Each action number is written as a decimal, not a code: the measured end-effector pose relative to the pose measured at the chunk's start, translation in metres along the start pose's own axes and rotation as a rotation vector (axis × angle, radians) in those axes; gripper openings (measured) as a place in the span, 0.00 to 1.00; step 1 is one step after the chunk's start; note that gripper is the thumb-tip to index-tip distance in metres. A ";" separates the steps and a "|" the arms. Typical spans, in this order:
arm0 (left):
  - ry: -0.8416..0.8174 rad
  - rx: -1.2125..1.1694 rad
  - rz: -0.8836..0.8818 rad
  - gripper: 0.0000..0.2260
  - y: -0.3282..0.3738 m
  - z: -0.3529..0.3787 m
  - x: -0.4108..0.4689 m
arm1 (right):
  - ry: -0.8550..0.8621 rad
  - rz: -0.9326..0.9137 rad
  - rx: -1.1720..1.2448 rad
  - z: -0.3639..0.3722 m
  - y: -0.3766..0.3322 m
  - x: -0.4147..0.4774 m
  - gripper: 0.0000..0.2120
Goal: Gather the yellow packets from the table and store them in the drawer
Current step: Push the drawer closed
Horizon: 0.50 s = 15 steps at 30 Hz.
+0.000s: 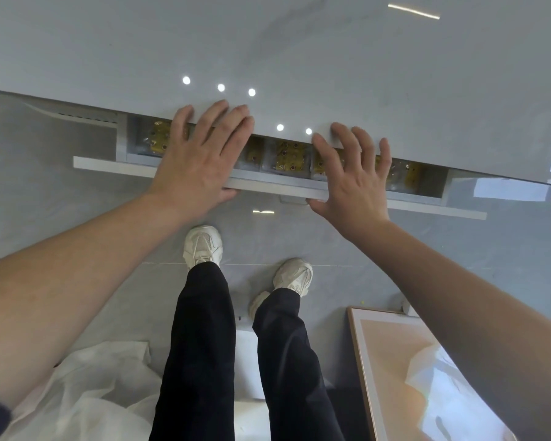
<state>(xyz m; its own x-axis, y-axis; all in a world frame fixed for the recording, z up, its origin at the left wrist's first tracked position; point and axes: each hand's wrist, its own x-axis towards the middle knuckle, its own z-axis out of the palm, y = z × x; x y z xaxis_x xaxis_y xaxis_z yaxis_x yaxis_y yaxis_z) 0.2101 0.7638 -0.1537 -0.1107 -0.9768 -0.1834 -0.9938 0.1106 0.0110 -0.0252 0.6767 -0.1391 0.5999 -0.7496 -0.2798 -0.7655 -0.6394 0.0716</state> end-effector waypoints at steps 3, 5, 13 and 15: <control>-0.002 -0.059 0.008 0.44 -0.002 0.001 0.007 | 0.001 -0.004 0.033 0.000 0.004 0.005 0.44; 0.006 -0.074 0.004 0.43 -0.004 0.001 0.010 | 0.003 0.007 0.060 0.000 0.006 0.009 0.42; 0.060 -0.036 -0.024 0.45 -0.009 -0.006 0.028 | 0.039 0.087 0.017 -0.007 0.011 0.025 0.48; 0.052 -0.030 -0.024 0.43 -0.010 -0.004 0.032 | 0.061 0.094 0.035 -0.003 0.010 0.027 0.48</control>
<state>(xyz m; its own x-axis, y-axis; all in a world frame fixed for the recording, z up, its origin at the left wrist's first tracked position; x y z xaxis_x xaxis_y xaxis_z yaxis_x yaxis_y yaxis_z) 0.2161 0.7309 -0.1559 -0.0868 -0.9874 -0.1326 -0.9959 0.0825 0.0372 -0.0159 0.6498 -0.1431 0.5377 -0.8154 -0.2144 -0.8259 -0.5606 0.0609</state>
